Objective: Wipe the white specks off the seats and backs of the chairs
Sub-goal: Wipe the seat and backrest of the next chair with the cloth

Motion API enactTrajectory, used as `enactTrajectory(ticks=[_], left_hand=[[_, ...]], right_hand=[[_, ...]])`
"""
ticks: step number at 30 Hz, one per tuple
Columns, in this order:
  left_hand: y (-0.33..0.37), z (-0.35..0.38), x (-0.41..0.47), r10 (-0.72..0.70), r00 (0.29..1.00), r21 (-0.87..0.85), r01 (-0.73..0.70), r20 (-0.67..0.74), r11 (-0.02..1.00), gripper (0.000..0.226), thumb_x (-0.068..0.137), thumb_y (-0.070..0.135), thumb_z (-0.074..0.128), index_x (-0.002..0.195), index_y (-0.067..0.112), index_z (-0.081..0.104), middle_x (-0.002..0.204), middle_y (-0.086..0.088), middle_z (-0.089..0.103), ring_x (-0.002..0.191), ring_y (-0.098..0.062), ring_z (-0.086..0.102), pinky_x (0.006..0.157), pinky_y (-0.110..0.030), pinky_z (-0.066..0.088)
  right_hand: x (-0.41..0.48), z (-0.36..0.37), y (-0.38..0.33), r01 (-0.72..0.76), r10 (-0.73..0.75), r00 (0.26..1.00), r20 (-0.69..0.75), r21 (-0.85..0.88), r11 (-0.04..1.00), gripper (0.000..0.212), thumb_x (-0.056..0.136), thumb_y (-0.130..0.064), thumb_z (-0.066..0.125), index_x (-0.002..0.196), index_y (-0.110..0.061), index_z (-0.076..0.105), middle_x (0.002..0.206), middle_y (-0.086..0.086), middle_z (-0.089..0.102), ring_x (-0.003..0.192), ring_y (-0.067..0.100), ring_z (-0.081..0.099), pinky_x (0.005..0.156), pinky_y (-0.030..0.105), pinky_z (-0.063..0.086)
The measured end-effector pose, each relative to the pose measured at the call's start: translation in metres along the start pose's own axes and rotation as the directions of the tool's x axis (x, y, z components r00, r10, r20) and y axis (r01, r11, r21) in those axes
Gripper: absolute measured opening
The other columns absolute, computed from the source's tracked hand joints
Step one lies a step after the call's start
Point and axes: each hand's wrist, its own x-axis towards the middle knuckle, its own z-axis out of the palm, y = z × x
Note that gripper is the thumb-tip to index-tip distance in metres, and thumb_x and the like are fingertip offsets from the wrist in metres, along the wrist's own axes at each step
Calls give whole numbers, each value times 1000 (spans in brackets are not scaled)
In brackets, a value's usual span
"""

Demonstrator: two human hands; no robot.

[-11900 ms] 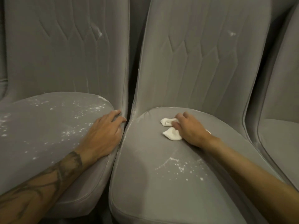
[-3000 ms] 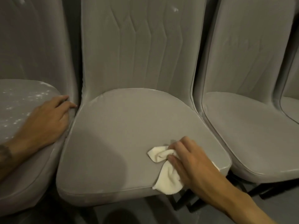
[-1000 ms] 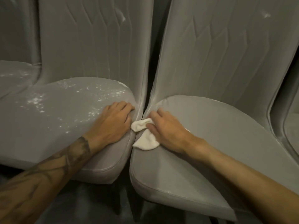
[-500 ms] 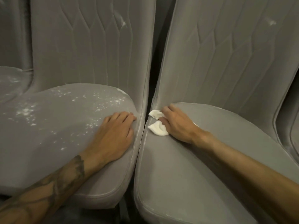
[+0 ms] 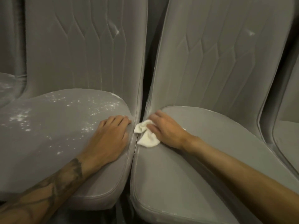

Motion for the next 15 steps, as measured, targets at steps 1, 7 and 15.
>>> enactTrajectory(ticks=[1, 7, 15], left_hand=[[1, 0, 0, 4, 1000, -7, -4, -7, 1000, 66, 92, 38, 9, 142, 23, 50, 145, 4, 51, 132, -15, 46, 114, -37, 35], [-1, 0, 0, 6, 1000, -8, -7, -26, 1000, 50, 96, 29, 27, 136, 20, 54, 139, 1, 55, 125, -20, 49, 106, -38, 37], [-4, 2, 0, 11, 999, -39, -13, -32, 999, 47, 95, 28, 28, 134, 21, 54, 135, 1, 56, 121, -19, 50, 105, -38, 38]], right_hand=[[11, -3, 1, -92, 91, 996, -23, -27, 995, 25, 104, -26, 48, 118, -8, 58, 113, 11, 53, 104, 31, 54, 94, 41, 41], [-26, 9, -26, 135, -134, 991, -29, 45, 990, 17, 102, -31, 49, 108, -18, 59, 100, -5, 45, 89, 12, 46, 85, 28, 39], [0, -7, -22, -73, 74, 997, 16, -36, 997, 25, 102, -23, 51, 117, -6, 60, 112, 11, 54, 106, 29, 53, 96, 41, 41]])
